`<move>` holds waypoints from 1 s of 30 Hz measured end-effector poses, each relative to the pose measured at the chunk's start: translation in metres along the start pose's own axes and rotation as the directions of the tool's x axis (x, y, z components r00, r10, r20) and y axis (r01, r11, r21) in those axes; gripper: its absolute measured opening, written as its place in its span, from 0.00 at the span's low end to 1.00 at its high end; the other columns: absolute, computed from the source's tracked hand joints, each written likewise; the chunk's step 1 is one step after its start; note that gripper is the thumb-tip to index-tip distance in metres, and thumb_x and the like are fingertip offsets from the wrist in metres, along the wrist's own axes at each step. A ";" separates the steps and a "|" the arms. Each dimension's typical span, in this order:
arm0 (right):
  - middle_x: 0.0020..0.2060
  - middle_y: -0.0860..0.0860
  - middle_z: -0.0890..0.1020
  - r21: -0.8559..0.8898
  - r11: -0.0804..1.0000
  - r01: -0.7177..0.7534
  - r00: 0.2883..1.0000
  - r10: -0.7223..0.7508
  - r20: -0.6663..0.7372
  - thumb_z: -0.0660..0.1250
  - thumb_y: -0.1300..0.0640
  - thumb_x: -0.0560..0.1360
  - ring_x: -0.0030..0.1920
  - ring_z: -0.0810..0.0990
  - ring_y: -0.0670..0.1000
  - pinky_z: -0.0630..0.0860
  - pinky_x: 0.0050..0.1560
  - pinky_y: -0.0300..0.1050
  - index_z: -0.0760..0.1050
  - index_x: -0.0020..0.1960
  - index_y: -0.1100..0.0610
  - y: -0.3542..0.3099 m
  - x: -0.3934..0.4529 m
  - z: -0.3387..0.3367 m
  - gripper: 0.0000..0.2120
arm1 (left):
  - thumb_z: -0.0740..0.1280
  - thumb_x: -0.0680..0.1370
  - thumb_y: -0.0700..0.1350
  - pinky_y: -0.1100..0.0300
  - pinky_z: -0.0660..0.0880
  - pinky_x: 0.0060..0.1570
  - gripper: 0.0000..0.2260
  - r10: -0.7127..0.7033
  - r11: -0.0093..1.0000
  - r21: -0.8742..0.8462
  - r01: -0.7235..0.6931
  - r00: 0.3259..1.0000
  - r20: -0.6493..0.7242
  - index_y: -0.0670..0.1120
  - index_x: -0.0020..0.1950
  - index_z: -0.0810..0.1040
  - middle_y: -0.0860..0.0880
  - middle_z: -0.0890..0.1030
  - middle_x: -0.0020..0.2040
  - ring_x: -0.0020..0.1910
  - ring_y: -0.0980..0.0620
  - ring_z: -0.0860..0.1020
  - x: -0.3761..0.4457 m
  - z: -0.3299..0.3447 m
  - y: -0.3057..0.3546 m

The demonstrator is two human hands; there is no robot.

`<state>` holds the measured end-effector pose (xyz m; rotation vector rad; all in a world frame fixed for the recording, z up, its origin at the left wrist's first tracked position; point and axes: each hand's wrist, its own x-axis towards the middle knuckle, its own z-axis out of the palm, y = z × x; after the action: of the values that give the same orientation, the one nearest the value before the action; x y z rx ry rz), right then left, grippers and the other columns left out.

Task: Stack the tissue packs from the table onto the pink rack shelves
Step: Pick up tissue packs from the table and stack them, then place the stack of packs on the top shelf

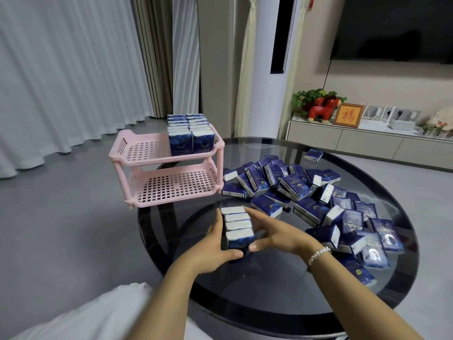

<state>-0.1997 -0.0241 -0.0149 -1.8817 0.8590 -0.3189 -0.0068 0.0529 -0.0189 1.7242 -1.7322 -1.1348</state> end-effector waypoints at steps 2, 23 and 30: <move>0.66 0.47 0.72 -0.007 1.000 -0.003 1.000 0.003 0.000 0.73 0.61 0.69 0.62 0.75 0.50 0.75 0.59 0.45 0.53 0.70 0.37 -0.004 0.000 -0.002 0.41 | 0.70 0.75 0.49 0.65 0.57 0.65 0.48 0.010 0.999 -0.039 -0.011 0.999 -0.047 0.55 0.76 0.33 0.53 0.50 0.79 0.76 0.54 0.55 -0.001 -0.003 0.001; 0.63 0.41 0.75 -0.155 0.942 0.296 0.954 -0.299 0.007 0.72 0.55 0.70 0.57 0.77 0.54 0.74 0.58 0.45 0.60 0.69 0.39 -0.166 0.080 -0.042 0.34 | 0.78 0.64 0.57 0.58 0.64 0.70 0.49 0.246 0.963 -0.017 -0.270 0.899 -0.361 0.61 0.77 0.52 0.58 0.66 0.73 0.70 0.58 0.67 -0.018 -0.167 0.040; 0.66 0.44 0.72 -0.175 0.936 0.305 0.952 -0.298 0.062 0.74 0.57 0.69 0.55 0.79 0.52 0.77 0.58 0.48 0.61 0.71 0.46 -0.218 0.142 -0.057 0.35 | 0.76 0.57 0.68 0.50 0.70 0.67 0.47 0.234 0.971 0.044 -0.235 0.895 -0.381 0.67 0.72 0.59 0.56 0.70 0.69 0.67 0.56 0.72 0.005 -0.246 0.036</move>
<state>-0.0391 -0.1067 0.1809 -2.1895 0.5896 -0.4049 0.1652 -0.0142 0.1473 1.5557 -1.6309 -0.6415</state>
